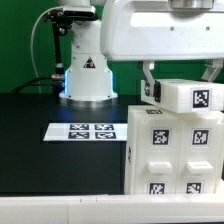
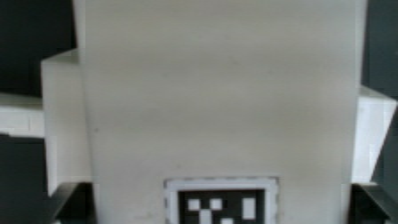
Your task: Assemble cabinet
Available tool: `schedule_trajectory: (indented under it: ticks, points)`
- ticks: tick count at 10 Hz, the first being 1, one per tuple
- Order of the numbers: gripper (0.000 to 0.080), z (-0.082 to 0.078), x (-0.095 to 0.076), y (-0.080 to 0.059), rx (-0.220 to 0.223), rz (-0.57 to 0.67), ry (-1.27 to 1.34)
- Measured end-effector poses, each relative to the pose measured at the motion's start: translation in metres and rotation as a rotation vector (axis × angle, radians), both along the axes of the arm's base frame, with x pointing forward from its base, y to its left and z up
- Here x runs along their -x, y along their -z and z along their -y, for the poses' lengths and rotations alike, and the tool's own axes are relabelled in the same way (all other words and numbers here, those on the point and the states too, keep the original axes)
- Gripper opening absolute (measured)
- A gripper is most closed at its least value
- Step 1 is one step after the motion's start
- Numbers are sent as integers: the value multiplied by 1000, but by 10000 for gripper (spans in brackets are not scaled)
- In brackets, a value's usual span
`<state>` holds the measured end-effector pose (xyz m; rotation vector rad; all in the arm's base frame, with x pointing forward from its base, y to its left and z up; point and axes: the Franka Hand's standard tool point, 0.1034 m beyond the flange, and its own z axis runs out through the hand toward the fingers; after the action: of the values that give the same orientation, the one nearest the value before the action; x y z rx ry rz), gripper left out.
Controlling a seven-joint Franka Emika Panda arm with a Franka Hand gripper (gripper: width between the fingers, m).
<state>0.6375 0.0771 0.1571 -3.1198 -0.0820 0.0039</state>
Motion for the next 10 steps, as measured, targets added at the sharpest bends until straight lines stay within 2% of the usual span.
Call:
schedule_trajectory:
  ticks: [2, 3, 5, 6, 10]
  points:
    - [554, 0, 0, 0, 1, -4, 148]
    - [554, 0, -1, 1, -9, 4, 359]
    - [554, 3, -2, 1, -72, 39, 729]
    - [555, 3, -3, 1, -95, 37, 787]
    - [555, 4, -3, 1, -112, 20, 1084]
